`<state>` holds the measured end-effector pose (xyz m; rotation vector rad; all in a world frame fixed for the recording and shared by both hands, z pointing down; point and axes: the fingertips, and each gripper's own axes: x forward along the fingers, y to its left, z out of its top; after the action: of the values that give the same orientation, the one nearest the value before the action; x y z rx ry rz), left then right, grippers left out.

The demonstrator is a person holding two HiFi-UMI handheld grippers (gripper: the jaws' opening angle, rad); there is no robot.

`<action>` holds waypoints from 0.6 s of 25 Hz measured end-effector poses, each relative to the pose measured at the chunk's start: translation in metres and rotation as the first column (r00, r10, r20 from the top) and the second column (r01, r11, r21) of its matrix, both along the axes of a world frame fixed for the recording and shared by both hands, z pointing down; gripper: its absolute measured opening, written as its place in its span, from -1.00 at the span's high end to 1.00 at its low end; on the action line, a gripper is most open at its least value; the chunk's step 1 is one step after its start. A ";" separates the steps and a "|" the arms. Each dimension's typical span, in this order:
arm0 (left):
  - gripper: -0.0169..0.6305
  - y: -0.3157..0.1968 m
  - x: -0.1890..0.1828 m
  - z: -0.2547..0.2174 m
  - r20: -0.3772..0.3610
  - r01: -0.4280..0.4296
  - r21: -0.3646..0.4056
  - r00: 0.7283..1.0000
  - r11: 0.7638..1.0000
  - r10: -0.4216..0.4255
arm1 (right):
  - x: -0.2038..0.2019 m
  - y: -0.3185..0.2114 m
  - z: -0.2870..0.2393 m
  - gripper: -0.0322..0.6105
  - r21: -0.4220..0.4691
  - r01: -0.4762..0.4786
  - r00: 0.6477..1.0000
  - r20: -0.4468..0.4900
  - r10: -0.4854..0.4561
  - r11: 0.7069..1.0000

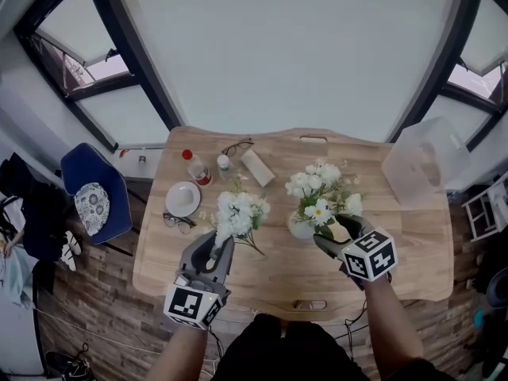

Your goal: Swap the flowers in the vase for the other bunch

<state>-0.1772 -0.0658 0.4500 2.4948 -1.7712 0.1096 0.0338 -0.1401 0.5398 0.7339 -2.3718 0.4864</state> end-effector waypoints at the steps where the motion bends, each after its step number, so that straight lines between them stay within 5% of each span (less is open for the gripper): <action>1: 0.67 -0.001 0.002 -0.001 -0.003 -0.006 0.003 1.000 1.000 0.006 | 0.001 0.001 -0.001 -0.08 0.003 -0.003 1.000 0.001 0.003 1.000; 9: 0.67 -0.011 0.018 -0.014 -0.008 -0.064 0.038 0.998 0.997 0.065 | 0.010 0.017 -0.024 -0.08 0.035 -0.022 0.999 0.025 0.022 0.999; 15: 0.67 -0.018 0.033 -0.018 -0.015 -0.103 0.059 0.994 0.993 0.104 | 0.015 0.028 -0.057 -0.08 0.152 -0.039 0.998 0.048 0.032 0.988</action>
<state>-0.1444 -0.0836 0.4316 2.6197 -1.6621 0.0418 0.0484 -0.1122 0.4825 0.8438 -2.4629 0.3414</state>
